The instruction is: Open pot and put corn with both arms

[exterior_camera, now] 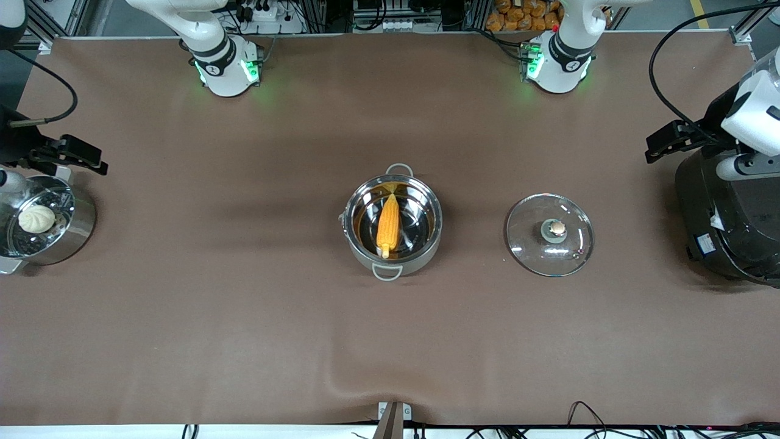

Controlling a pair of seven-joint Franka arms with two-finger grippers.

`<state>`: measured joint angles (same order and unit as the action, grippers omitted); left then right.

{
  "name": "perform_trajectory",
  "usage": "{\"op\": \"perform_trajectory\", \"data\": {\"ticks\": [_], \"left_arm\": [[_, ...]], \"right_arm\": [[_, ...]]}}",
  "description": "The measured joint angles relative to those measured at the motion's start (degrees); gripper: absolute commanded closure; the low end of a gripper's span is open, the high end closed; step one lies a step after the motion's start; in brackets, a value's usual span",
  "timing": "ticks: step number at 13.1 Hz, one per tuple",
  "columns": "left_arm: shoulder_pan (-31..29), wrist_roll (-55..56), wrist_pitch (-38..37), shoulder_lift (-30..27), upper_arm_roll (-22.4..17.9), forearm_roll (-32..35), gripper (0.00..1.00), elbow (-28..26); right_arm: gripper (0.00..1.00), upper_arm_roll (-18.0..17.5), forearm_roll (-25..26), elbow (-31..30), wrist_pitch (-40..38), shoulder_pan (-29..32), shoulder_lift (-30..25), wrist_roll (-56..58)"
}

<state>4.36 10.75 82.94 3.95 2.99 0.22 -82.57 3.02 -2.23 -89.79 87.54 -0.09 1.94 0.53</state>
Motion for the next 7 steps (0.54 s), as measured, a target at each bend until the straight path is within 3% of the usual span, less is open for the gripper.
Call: {"op": "perform_trajectory", "data": {"ticks": [7], "left_arm": [[-0.2, 0.0, 0.0, 0.8, 0.2, 0.0, 0.00, -0.1]], "right_arm": [[0.00, -0.4, 0.0, 1.0, -0.3, 0.0, -0.8, -0.5]]}}
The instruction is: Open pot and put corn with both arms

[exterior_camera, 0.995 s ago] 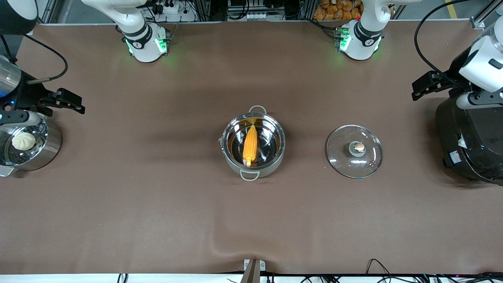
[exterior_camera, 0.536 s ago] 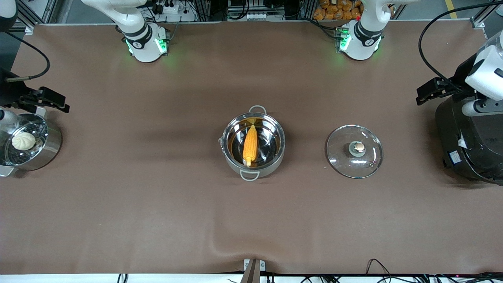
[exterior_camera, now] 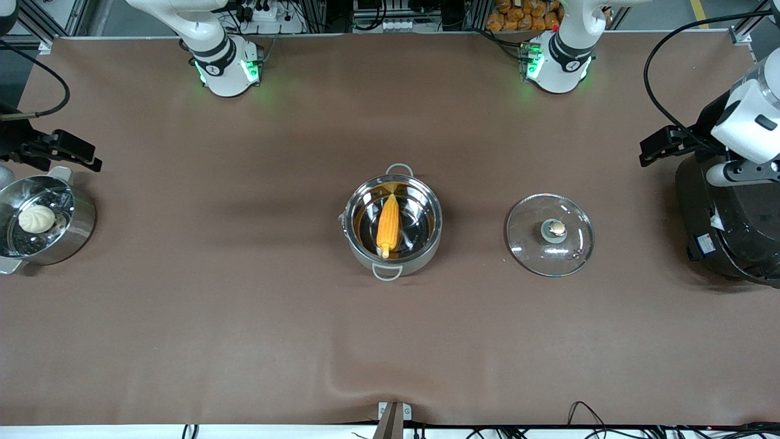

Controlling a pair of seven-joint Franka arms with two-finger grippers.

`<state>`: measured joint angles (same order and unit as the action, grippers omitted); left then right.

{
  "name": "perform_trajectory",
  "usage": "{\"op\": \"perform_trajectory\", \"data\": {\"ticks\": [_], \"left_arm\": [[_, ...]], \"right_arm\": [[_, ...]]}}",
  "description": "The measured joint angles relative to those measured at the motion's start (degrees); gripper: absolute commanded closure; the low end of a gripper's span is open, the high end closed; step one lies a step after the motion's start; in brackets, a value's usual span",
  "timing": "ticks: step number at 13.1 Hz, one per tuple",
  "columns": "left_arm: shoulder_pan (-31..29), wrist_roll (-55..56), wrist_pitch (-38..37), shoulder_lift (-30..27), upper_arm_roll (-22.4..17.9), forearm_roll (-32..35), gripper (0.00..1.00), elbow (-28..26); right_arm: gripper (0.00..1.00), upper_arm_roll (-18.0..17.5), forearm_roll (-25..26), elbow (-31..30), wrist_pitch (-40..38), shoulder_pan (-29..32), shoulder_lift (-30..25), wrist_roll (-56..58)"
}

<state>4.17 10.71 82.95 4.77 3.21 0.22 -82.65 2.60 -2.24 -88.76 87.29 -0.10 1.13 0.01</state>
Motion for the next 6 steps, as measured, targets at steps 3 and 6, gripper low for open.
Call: {"op": "perform_trajectory", "data": {"ticks": [3, 6], "left_arm": [[-0.2, -2.6, 0.0, -0.1, 0.0, 0.0, 0.00, 0.1], [-0.2, -2.9, 0.0, -0.6, 0.1, 0.0, 0.00, 0.4]], "right_arm": [[0.00, -0.3, 0.0, 0.0, 0.0, 0.0, 0.0, -0.1], [0.00, -0.3, 0.0, 0.0, -0.1, 0.0, -0.1, -0.1]]}}
